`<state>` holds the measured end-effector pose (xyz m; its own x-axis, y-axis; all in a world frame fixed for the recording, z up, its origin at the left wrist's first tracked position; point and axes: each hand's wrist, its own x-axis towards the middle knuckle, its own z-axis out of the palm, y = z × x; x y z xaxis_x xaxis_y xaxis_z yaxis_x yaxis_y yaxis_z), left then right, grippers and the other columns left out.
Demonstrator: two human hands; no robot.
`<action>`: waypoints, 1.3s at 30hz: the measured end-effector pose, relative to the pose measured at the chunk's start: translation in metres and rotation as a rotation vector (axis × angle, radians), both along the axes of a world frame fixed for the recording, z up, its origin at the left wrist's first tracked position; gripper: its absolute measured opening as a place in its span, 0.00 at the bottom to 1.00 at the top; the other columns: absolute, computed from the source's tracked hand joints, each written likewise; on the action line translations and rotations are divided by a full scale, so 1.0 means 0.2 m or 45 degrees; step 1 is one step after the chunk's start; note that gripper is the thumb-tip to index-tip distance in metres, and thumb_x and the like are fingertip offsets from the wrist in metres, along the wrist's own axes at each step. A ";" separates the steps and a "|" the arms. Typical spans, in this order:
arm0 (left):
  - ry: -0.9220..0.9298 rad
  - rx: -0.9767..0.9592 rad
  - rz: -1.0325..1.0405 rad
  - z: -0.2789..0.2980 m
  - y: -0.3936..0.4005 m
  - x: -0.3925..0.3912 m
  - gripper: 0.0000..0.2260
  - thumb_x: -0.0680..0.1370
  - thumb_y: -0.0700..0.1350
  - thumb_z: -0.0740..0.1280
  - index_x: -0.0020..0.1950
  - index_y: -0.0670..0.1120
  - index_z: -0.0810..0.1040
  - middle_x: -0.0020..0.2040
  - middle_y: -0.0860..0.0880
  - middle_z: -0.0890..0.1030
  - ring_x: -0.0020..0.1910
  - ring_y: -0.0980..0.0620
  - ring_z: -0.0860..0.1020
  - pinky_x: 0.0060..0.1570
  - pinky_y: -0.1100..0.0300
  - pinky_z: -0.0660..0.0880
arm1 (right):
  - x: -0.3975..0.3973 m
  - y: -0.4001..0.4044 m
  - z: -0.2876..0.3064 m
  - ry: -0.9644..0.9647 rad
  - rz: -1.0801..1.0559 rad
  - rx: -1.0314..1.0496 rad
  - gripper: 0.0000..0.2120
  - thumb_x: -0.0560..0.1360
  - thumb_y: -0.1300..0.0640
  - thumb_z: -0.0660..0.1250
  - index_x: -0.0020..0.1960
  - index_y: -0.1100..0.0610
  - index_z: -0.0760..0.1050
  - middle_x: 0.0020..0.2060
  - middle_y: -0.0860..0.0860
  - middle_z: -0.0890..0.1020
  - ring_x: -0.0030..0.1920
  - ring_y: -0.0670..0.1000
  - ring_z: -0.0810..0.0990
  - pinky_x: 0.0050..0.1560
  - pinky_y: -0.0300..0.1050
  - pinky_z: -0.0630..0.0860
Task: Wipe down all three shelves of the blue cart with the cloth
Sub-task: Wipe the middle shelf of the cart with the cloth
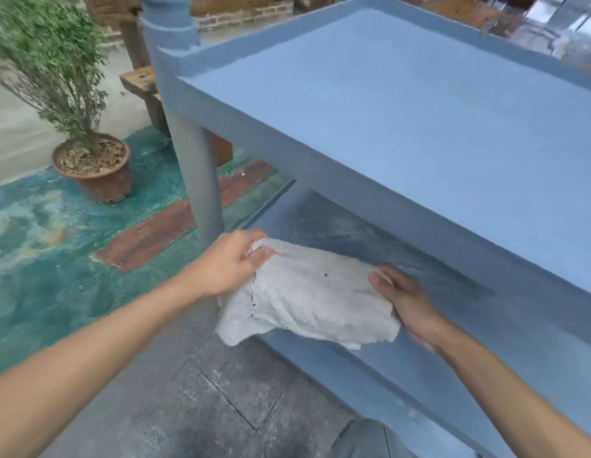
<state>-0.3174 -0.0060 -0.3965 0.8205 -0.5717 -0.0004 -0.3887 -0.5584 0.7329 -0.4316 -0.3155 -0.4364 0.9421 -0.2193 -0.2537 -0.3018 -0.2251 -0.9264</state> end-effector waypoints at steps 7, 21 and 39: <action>-0.403 0.183 0.124 -0.25 -0.08 0.28 0.09 0.80 0.47 0.65 0.53 0.44 0.82 0.51 0.46 0.84 0.52 0.44 0.81 0.51 0.50 0.74 | 0.31 -0.06 -0.23 -0.319 0.126 -0.638 0.08 0.82 0.52 0.68 0.46 0.41 0.80 0.40 0.30 0.83 0.44 0.27 0.78 0.46 0.24 0.69; -0.093 0.497 0.209 -0.54 -0.27 0.73 0.26 0.84 0.57 0.48 0.80 0.47 0.55 0.79 0.43 0.60 0.78 0.41 0.58 0.76 0.50 0.55 | 0.54 0.35 -0.35 -0.581 1.265 -1.371 0.23 0.86 0.42 0.49 0.80 0.35 0.56 0.83 0.43 0.52 0.83 0.49 0.40 0.82 0.51 0.42; 0.747 -0.199 0.395 -0.46 -0.33 0.73 0.46 0.70 0.79 0.47 0.80 0.51 0.59 0.80 0.50 0.59 0.75 0.50 0.62 0.64 0.51 0.58 | 0.85 0.58 -0.43 -0.718 1.254 -1.267 0.22 0.85 0.39 0.51 0.78 0.34 0.60 0.80 0.39 0.59 0.81 0.46 0.53 0.79 0.56 0.50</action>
<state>-0.1705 -0.0718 -0.4875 0.8357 -0.3395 -0.4316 0.2585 -0.4501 0.8548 -0.2607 -0.1993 -0.5226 0.7314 0.6802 0.0482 0.6723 -0.7074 -0.2182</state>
